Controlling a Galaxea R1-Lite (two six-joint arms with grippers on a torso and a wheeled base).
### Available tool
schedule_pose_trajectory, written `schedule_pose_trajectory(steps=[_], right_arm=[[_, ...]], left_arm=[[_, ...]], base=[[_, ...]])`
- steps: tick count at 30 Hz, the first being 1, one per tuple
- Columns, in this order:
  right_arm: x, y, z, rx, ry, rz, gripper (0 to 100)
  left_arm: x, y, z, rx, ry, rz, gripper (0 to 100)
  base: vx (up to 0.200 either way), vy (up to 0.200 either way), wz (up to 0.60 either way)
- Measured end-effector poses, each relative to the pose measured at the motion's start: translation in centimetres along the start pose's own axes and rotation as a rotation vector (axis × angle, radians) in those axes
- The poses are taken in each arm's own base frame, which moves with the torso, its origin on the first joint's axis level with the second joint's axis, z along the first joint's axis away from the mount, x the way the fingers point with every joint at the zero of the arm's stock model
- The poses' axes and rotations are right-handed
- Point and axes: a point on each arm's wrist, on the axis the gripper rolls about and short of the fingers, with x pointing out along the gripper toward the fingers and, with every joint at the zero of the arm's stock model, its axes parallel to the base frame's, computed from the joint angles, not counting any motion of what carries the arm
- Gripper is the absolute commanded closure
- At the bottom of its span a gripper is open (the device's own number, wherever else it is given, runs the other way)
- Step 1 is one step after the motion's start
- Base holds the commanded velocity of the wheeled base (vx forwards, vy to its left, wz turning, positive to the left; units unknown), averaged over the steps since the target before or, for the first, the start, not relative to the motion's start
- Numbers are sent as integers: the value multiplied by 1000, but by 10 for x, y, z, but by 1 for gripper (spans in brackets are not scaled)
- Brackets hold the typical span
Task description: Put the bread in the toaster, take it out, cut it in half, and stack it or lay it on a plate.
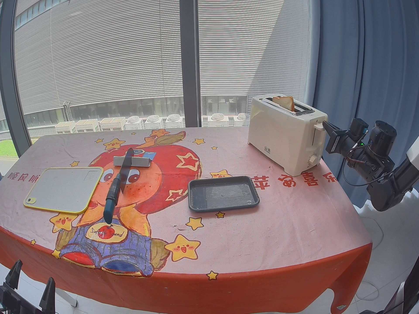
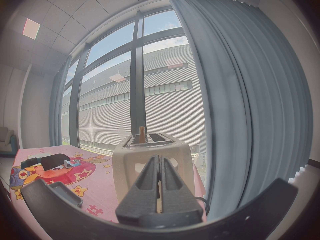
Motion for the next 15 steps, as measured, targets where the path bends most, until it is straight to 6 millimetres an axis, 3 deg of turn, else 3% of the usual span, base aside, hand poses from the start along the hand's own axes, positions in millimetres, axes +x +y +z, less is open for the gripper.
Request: schedule_pose_trajectory(steps=[15], right_arm=[[-4,-2,-21,-13,125,-14,100]], left_arm=[[0,0,0,0,0,0,0]], base=[[0,0,0]])
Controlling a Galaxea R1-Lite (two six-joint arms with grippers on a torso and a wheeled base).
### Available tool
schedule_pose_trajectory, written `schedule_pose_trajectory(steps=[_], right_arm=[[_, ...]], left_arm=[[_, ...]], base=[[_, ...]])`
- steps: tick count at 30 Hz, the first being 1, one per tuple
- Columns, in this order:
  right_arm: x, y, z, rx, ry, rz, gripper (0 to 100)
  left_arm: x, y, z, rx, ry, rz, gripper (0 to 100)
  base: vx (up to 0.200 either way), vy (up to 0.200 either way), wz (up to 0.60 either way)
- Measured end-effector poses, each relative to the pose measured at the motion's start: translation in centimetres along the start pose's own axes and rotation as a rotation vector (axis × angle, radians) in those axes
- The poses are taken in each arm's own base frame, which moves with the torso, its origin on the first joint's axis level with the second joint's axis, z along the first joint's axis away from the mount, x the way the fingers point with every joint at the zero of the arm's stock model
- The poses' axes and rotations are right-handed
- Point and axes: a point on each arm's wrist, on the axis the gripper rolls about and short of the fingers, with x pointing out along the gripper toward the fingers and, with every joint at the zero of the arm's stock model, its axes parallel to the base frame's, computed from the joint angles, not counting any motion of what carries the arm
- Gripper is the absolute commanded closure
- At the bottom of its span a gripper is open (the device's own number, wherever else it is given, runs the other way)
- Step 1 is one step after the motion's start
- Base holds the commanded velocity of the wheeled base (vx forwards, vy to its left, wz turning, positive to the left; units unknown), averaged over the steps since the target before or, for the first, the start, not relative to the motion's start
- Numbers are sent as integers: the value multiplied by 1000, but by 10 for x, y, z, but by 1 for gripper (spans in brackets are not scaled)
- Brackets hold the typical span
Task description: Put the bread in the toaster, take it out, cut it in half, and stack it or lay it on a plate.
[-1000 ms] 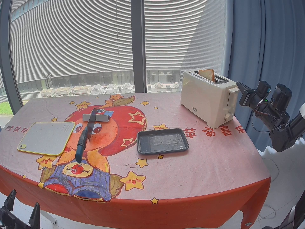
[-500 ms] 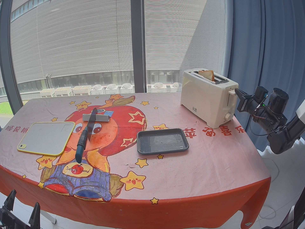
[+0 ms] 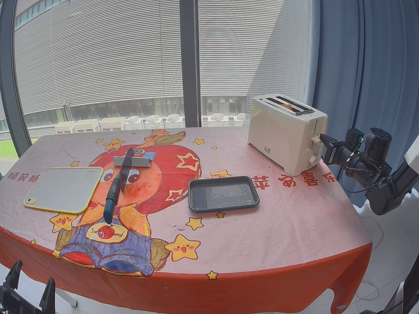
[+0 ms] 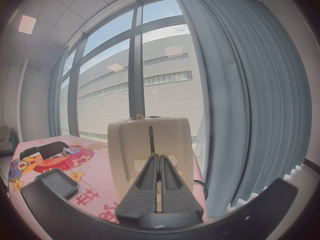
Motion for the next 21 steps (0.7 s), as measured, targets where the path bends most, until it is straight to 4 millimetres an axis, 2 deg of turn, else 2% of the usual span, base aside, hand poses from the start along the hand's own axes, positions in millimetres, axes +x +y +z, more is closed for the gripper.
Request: schedule_pose_trajectory(steps=[9,21], right_arm=[[5,-2,-14,-1,38,-5,100],[6,-2,-20,2,58,-6,100]], left_arm=[[0,0,0,0,0,1,0],[0,0,0,0,0,0,0]], base=[[0,0,0],[0,0,0]])
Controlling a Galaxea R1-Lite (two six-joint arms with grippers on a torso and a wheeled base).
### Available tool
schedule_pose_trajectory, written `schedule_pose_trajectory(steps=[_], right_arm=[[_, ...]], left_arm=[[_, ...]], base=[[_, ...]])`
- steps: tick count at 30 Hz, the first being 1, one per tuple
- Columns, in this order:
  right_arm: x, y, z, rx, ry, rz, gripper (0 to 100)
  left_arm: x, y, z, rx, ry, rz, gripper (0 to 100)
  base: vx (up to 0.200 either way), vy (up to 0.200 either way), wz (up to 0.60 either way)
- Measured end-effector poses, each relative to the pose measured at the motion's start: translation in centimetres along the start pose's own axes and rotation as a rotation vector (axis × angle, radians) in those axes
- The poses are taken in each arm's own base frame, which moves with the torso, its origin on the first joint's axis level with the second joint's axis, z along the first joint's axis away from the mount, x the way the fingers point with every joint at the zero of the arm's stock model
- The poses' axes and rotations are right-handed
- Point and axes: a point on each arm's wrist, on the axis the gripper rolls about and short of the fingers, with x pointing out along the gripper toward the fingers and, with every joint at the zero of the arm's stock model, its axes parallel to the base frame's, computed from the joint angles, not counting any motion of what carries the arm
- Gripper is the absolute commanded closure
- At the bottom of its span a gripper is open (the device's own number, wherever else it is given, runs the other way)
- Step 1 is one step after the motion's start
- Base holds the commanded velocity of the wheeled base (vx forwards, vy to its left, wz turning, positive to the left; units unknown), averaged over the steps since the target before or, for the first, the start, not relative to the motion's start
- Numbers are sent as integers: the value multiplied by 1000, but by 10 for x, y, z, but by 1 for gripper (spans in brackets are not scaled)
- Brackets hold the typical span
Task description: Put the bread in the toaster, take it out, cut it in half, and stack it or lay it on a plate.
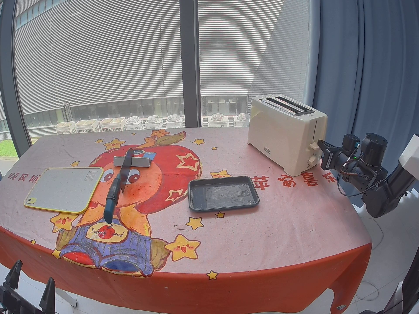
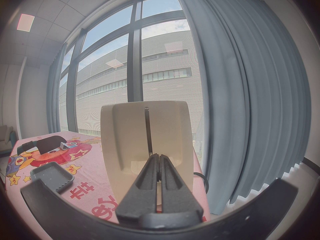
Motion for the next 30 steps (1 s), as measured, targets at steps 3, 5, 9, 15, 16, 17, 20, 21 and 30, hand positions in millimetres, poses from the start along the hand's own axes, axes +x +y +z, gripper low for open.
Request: schedule_pose_trajectory(steps=[3,5,9,15,16,17,20,21,30], right_arm=[[0,0,0,-1,-3,0,100],[0,1,2,-1,-9,0,100],[-3,3,8,-3,-22,5,100],[-16,9,28,-11,-71,12,100],[-19,10,31,-12,-78,13,100],[-21,11,34,-12,-82,14,100],[-29,15,37,-12,-74,21,100],[-31,16,38,-14,-75,24,100],[-41,24,39,-27,-73,44,100]], left_arm=[[0,0,0,0,0,0,0],[0,0,0,0,0,0,0],[0,0,0,0,0,0,0],[0,0,0,0,0,-1,0],[0,0,0,0,0,-1,0],[0,0,0,0,0,0,0],[0,0,0,0,0,0,0],[0,0,0,0,0,0,0],[0,0,0,0,0,-1,0]], base=[[0,0,0],[0,0,0],[0,0,0],[0,0,0],[0,0,0],[0,0,0],[0,0,0],[0,0,0],[0,0,0]])
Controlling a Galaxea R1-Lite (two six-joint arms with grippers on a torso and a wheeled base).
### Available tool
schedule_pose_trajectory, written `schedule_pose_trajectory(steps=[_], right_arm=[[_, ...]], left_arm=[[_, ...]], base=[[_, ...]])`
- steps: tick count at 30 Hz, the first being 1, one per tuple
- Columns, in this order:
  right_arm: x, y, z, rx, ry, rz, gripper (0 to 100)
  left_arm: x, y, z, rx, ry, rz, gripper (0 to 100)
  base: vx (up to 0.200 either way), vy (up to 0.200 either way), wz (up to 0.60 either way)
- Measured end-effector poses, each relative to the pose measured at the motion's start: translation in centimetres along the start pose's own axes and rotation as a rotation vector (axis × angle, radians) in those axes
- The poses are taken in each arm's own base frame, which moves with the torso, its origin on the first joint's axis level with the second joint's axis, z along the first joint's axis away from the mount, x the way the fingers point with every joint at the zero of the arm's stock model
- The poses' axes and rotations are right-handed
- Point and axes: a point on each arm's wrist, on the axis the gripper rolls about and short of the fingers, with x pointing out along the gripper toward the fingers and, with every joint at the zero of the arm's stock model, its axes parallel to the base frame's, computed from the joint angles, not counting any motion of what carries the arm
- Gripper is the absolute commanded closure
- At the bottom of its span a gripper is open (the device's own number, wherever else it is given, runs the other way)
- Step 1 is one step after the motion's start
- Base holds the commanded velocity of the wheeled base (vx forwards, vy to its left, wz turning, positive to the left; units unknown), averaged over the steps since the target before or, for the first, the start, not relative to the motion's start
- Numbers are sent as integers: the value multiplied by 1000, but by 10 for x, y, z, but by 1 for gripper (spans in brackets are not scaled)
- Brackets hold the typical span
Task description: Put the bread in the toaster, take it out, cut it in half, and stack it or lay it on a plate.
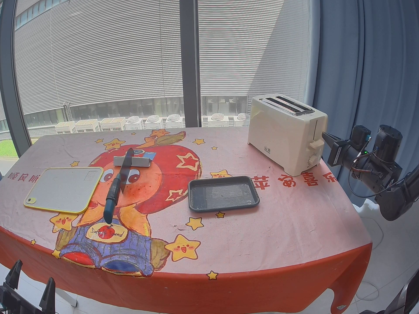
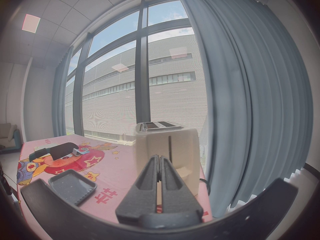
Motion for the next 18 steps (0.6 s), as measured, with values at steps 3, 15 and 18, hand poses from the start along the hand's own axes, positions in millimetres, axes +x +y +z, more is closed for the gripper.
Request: schedule_pose_trajectory(steps=[3,15,18], right_arm=[[-3,5,-1,0,8,15,100],[-15,23,-14,5,64,66,100],[-17,30,-17,6,78,87,100]], left_arm=[[0,0,0,0,0,0,0],[0,0,0,0,0,1,0],[0,0,0,0,0,0,0]], base=[[0,0,0],[0,0,0],[0,0,0]])
